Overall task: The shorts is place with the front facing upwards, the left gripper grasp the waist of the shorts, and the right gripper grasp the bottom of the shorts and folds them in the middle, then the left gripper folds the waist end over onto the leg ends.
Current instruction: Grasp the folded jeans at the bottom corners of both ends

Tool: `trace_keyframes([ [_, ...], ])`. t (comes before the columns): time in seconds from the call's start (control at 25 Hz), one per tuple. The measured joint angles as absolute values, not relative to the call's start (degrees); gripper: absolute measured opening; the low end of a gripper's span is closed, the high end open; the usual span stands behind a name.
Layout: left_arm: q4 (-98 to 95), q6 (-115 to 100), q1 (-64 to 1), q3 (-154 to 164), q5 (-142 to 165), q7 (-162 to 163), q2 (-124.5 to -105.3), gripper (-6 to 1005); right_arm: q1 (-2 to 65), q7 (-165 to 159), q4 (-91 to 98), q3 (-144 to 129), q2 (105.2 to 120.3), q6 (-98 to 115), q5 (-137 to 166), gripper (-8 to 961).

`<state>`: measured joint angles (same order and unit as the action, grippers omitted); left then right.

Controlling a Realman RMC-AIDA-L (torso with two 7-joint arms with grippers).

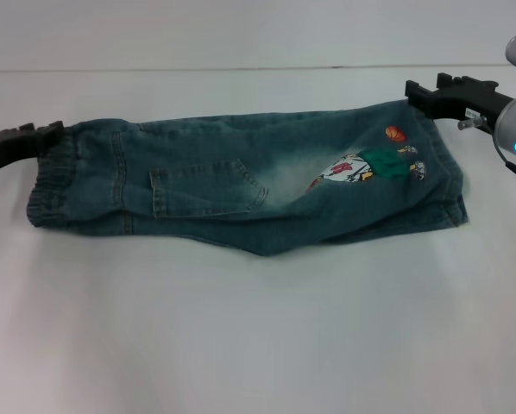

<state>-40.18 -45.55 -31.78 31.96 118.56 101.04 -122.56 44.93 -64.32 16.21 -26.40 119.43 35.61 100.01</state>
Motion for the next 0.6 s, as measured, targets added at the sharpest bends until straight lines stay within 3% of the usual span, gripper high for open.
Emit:
trace_keyframes([
  [0.16,-40.0,-45.1,-31.6,32.1,118.6,102.9,-121.78,358,44.8,-64.3,16.2,-26.5,119.55,35.9,99.9,482],
  [0.28,-39.9,-45.3,-31.3,32.2,118.6,104.2,-121.24,570,44.7,-64.7,16.1,-26.2,119.6,36.8,99.8,614],
  [0.4,-40.0,-47.6,-30.6,32.1,118.6,106.9,-120.28,641,43.9,-67.8,17.0,-26.3,119.23,40.1,99.8,758],
  [0.6,-40.3,-54.0,-29.1,31.7,118.2,111.2,-118.43,710,41.0,-78.4,20.7,-29.5,117.12,52.8,100.5,788],
])
